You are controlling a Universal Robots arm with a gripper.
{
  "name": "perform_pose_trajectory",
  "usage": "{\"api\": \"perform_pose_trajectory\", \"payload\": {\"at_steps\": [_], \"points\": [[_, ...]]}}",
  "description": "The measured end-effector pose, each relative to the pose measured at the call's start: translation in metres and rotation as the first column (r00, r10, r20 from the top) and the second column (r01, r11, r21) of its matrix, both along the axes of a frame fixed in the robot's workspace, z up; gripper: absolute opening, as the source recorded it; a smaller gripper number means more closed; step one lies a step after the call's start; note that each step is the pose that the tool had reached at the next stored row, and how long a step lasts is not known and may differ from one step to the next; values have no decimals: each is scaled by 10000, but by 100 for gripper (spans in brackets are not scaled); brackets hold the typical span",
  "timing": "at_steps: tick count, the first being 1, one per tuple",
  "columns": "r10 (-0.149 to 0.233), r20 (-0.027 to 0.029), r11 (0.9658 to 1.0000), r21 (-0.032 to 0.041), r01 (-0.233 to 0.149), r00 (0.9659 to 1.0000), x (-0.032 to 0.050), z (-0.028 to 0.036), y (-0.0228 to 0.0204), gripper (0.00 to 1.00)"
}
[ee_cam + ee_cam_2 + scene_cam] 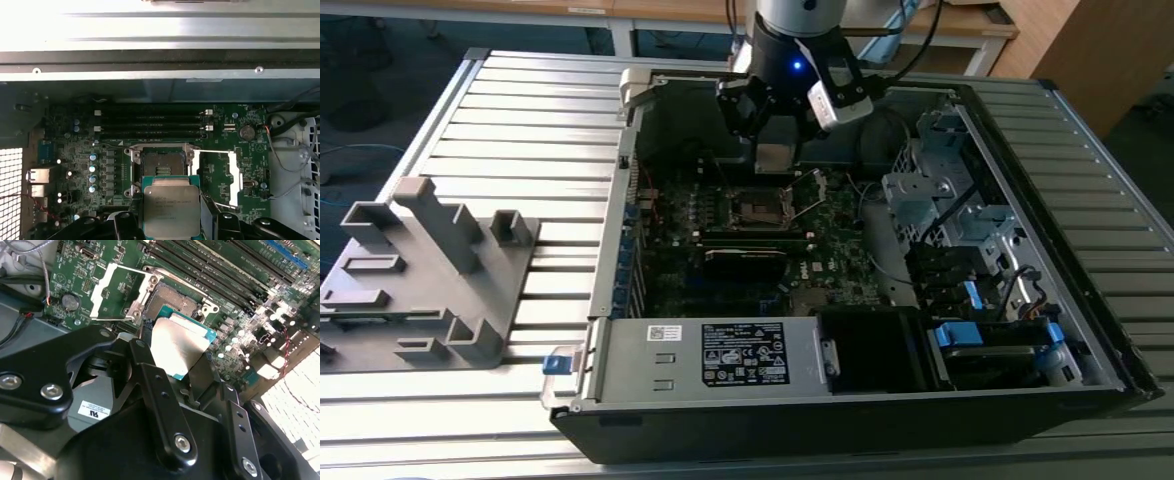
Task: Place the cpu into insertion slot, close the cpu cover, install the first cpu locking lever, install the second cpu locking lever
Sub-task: 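Place the cpu into insertion slot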
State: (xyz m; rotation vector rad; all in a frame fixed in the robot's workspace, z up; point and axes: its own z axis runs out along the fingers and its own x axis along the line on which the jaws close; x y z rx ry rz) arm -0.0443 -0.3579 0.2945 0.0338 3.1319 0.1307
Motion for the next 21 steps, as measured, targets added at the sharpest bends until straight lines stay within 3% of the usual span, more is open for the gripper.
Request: {"api": "perform_pose_trajectory", "payload": {"at_steps": [10, 21], "points": [[-2, 0, 10000, -15, 2, 10000, -8, -47, 10, 54], [-6, 0, 10000, -15, 6, 10000, -9, -52, 10, 54]]}}
